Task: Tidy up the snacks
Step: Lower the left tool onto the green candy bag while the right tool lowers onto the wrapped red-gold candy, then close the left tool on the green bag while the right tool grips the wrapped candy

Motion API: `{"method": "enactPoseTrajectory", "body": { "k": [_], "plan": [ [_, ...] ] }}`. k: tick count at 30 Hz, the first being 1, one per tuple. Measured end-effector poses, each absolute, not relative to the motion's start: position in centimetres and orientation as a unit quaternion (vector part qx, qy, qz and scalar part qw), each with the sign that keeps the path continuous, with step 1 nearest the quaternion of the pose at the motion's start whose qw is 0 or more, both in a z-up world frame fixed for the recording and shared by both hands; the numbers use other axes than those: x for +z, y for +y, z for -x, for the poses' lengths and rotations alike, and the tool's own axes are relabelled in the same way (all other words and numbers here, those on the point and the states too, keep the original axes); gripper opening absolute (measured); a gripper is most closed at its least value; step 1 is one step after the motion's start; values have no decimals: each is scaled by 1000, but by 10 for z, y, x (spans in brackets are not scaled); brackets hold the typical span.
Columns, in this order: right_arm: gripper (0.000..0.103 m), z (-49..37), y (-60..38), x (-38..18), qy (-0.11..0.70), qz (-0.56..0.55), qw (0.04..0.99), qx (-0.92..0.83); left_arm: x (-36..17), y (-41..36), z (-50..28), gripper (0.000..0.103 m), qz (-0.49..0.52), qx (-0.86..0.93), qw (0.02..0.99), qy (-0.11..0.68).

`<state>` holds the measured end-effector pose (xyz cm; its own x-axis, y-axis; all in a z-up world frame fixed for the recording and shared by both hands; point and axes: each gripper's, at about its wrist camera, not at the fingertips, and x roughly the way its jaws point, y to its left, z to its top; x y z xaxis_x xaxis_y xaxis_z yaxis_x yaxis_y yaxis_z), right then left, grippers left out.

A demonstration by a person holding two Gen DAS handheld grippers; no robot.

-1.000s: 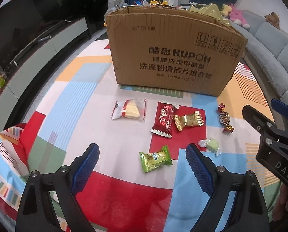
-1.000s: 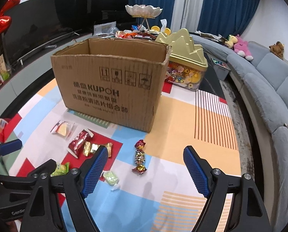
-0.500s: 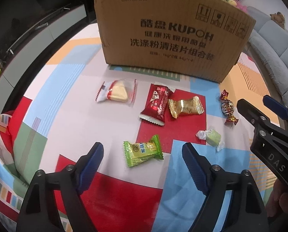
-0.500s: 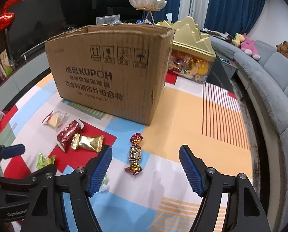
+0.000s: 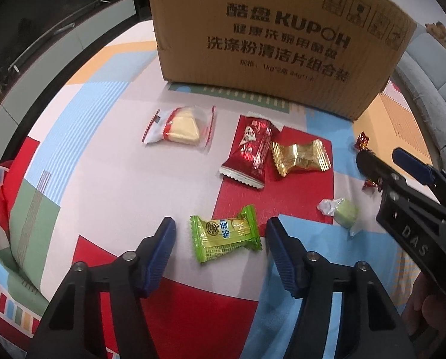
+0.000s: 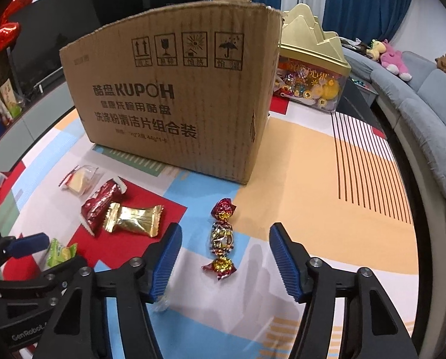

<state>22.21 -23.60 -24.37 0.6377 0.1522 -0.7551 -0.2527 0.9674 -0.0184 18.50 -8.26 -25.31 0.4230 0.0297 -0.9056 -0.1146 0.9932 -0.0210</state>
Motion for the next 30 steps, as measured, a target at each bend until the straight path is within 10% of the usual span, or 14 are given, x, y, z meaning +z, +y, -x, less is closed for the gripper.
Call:
{"method": "enactPoseTrajectory", "body": {
  "k": [15, 21, 30],
  "plan": [
    [44, -229, -233, -260, 413, 48, 902, 114, -252, -88, -174, 41, 16, 29, 856, 516],
    [19, -228, -235, -260, 411, 50, 903, 116, -251, -94, -175, 32, 1, 22, 860, 509],
    [19, -229, -237, -259, 410, 43, 904, 111, -249, -90, -180, 29, -5, 27, 860, 509]
  ]
}}
